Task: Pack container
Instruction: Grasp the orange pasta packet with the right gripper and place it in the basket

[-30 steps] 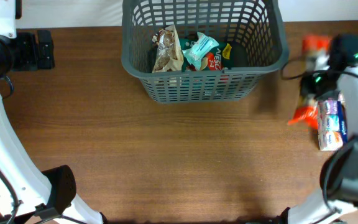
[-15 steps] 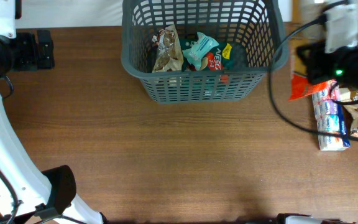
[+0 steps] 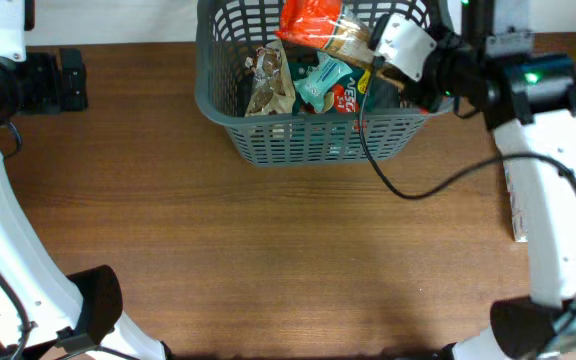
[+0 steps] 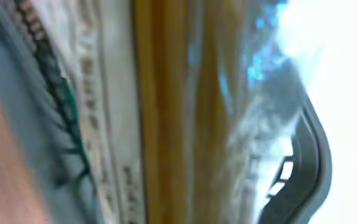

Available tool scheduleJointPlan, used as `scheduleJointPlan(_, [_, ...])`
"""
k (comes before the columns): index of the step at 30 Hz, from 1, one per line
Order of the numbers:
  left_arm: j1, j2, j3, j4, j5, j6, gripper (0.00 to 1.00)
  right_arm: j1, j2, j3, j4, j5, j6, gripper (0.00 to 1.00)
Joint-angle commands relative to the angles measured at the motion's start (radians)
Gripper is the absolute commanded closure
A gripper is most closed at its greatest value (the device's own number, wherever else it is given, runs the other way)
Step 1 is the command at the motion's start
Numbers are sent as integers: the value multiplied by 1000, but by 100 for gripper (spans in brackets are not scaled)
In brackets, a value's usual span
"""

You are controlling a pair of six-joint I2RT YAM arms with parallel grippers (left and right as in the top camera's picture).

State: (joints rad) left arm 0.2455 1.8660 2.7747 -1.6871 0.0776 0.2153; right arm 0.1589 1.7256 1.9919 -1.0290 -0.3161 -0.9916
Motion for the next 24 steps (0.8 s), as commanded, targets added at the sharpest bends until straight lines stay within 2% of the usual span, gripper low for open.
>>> scheduleJointPlan(1, [5, -16, -3, 0, 4, -13, 1, 5, 33, 45, 72, -40, -57, 96])
scheduleJointPlan(9, [5, -16, -3, 0, 4, -13, 1, 7, 173, 45, 103, -52, -63, 91])
scheduleJointPlan(11, [5, -16, -3, 0, 4, -13, 1, 7, 197, 45, 107, -51, -63, 80])
scheduleJointPlan(12, [5, -16, -3, 0, 4, -13, 1, 7, 212, 45, 114, -50, -55, 72])
scheduleJointPlan(13, [5, -16, -3, 0, 4, -13, 1, 6, 219, 45, 134, -51, -20, 64])
scheduleJointPlan(18, [5, -16, -3, 0, 4, -13, 1, 6, 212, 45, 269, -51, 199, 46])
scheduleJointPlan(20, [5, -16, -3, 0, 4, -13, 1, 6, 189, 50, 285, -51, 282, 42])
scheduleJointPlan(22, [5, -16, -3, 0, 4, -13, 1, 5, 141, 76, 280, -25, 441, 42])
scheduleJointPlan(24, [5, -16, -3, 0, 4, -13, 1, 2, 88, 103, 247, 82, 565, 42])
